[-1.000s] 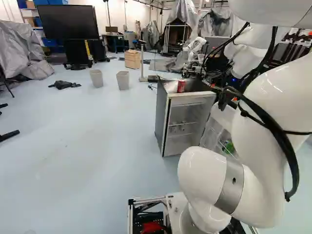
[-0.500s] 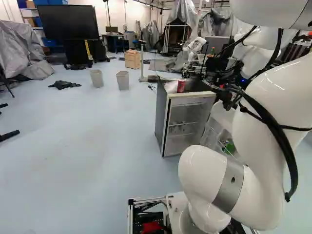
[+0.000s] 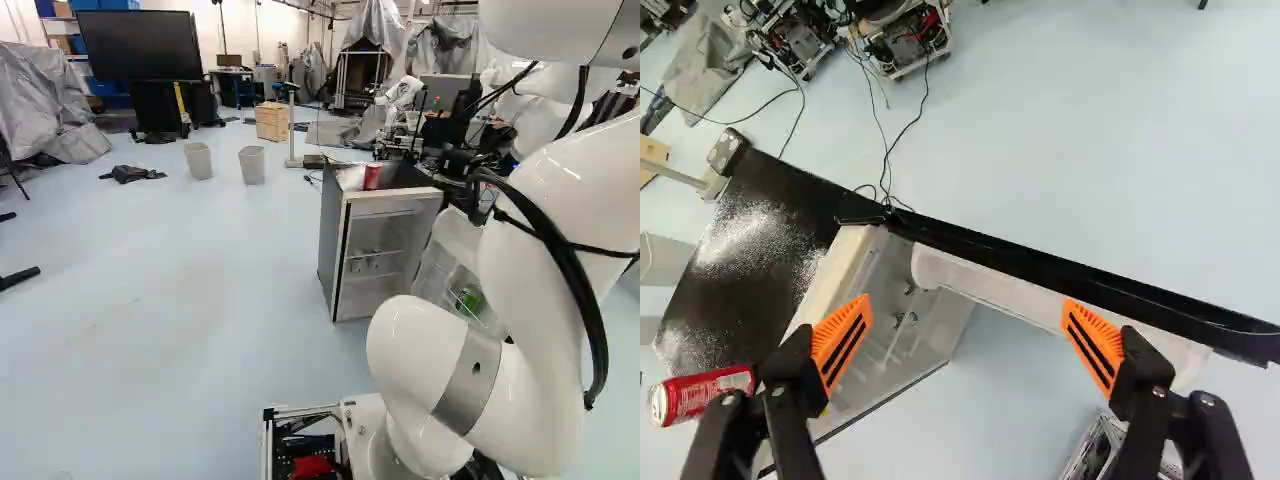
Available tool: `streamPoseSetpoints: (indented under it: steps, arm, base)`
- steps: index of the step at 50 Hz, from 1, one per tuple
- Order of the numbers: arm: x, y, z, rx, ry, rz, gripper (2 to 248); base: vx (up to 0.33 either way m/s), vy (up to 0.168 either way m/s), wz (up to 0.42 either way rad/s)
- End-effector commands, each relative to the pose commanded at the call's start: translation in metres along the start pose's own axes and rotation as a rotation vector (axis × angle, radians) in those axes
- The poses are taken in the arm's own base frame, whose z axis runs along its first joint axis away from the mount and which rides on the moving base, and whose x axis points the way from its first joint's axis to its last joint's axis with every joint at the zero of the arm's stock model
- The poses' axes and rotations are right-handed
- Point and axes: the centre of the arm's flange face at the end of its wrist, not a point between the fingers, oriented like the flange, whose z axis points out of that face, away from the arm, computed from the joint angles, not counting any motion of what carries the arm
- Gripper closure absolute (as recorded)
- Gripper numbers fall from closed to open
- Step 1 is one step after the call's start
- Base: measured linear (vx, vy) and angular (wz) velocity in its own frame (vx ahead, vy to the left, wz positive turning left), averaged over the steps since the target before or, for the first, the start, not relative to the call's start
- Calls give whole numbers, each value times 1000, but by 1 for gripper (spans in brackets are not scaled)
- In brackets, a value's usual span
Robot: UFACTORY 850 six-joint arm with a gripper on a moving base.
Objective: Grab a drink from the fridge
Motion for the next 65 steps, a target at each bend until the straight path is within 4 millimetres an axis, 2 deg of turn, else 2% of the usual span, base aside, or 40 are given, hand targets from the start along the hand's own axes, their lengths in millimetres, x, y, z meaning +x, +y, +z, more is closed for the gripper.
streamPoseSetpoints:
  steps: [35, 65]
  arm:
    - [43, 29, 26, -13, -46, 72, 3]
    - [67, 69, 78, -41, -119, 130, 3]
  base:
    - [0, 0, 0]
    - [0, 0, 0]
